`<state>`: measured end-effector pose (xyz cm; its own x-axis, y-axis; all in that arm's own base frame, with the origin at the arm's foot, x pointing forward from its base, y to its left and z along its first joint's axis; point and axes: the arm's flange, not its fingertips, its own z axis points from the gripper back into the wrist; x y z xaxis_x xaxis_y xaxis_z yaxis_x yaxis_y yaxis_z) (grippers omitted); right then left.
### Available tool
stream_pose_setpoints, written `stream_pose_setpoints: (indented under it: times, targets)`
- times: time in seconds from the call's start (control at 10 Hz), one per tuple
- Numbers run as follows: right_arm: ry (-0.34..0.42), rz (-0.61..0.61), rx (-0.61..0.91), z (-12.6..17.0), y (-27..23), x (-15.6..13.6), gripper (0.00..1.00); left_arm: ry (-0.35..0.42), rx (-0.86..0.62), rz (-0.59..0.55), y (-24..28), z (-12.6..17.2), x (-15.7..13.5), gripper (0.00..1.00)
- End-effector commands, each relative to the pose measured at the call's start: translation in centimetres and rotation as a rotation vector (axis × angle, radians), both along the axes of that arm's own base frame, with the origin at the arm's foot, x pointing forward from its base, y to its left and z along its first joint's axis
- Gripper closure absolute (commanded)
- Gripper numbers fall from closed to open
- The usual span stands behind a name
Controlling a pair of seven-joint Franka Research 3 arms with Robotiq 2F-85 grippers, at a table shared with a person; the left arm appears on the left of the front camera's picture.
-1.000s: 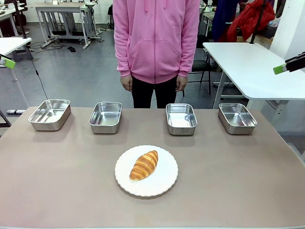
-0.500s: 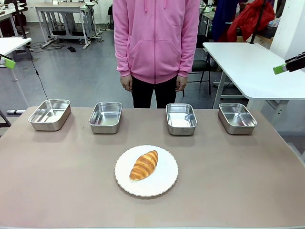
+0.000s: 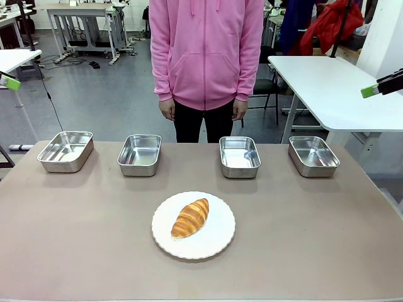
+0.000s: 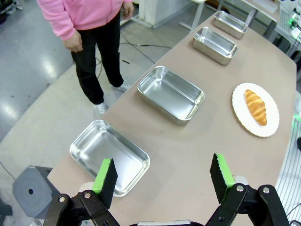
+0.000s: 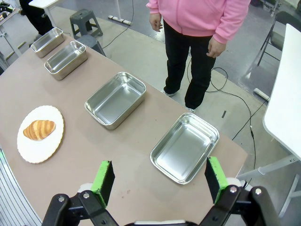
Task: Place the bread in the container.
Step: Place the Butter Roll into the Airtight Container indicated by the human.
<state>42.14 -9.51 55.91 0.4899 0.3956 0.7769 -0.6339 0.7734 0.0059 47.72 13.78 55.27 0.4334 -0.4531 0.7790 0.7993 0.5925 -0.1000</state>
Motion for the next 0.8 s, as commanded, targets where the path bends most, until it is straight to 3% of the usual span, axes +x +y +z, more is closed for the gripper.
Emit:
stream_pose_setpoints:
  times: [0.0,0.7]
  targets:
    - [-0.009,0.006,0.018,-0.04,-0.03,0.13,0.00,-0.004,-0.001,-0.006,-0.03,0.17,-0.06,0.00]
    - [-0.009,0.006,0.018,-0.04,-0.03,0.13,0.00,-0.004,-0.001,-0.006,-0.03,0.17,-0.06,0.00]
